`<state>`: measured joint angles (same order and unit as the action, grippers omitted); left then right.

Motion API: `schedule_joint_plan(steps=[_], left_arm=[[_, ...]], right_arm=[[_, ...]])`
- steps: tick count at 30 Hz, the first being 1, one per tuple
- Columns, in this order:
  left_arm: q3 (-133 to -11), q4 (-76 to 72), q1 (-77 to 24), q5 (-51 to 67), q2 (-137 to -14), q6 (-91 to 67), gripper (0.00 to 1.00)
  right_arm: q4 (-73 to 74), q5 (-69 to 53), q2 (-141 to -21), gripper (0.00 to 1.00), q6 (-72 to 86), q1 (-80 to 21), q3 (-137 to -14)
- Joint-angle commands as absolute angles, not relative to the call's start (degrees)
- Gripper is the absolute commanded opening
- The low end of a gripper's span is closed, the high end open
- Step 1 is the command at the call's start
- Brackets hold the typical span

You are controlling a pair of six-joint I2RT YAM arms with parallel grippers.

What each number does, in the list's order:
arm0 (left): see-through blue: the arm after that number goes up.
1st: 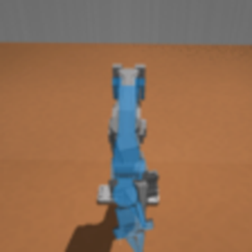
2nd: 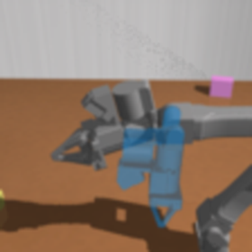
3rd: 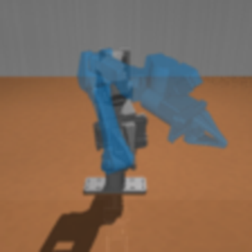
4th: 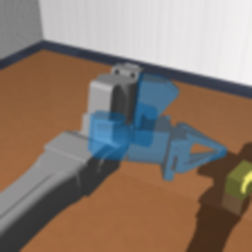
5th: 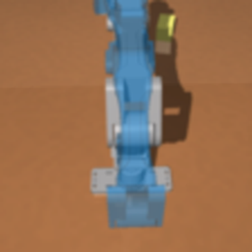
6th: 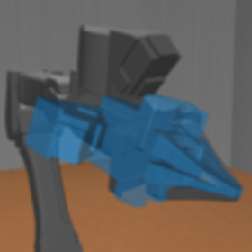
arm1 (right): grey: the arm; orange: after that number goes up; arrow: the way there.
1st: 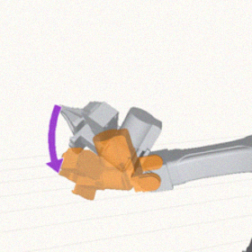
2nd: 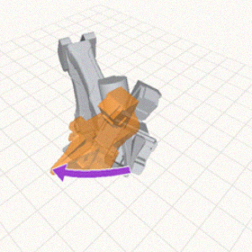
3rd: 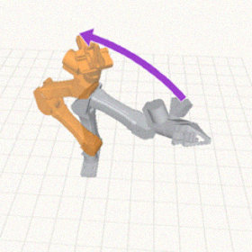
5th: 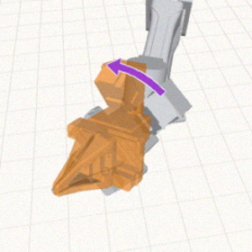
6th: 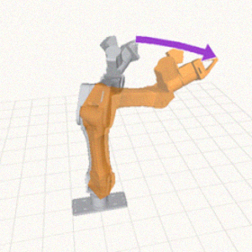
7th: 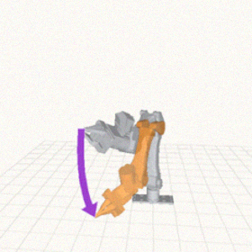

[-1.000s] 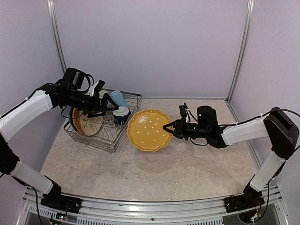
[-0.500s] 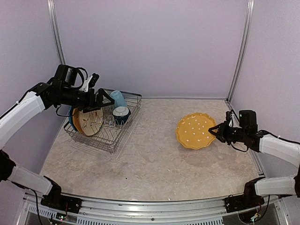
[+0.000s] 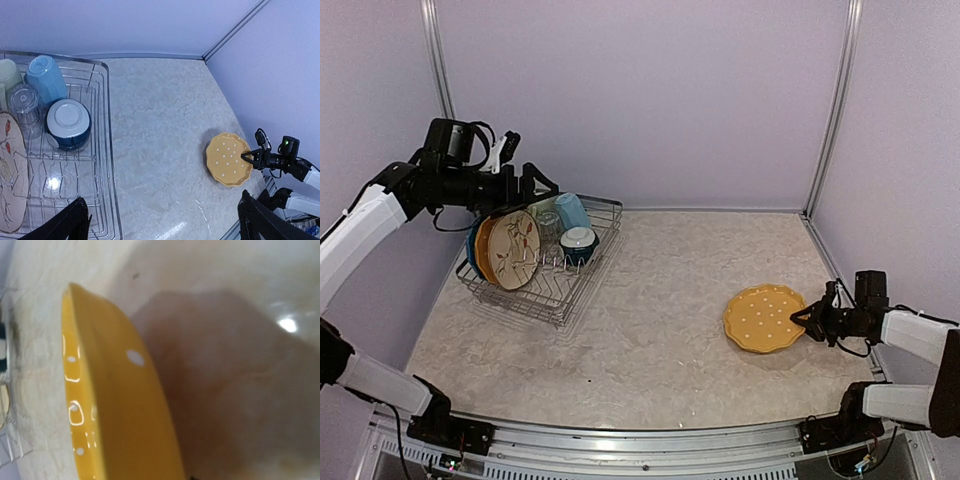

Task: Unload the mixed dishes from the dish rack
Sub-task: Place the plate in the corner of the board, then grab the plate from the dish rack.

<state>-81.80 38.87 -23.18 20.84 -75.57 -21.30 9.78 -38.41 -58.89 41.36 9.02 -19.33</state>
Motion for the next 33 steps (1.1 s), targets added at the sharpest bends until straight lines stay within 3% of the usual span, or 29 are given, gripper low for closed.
schedule_joint_plan(steps=[1, 7, 25, 33], left_arm=[[-90.21, 39.89, -23.01, 19.33, -77.44, -24.27, 0.99], [-91.46, 37.62, -22.89, 17.95, -79.04, -22.03, 0.99], [-81.09, 34.94, -22.62, 10.96, -75.26, -16.53, 0.99], [-81.15, 34.96, -24.20, 12.26, -76.25, -16.78, 0.99]], right_arm=[[5.36, -41.01, -59.89, 0.00, 38.46, 11.96, -19.91], [9.40, -31.25, -61.55, 0.02, 35.16, 12.03, -20.52], [18.14, -15.76, -61.42, 0.59, 33.40, 11.95, -23.84], [21.25, -7.59, -59.18, 0.72, 38.30, 6.30, -27.63]])
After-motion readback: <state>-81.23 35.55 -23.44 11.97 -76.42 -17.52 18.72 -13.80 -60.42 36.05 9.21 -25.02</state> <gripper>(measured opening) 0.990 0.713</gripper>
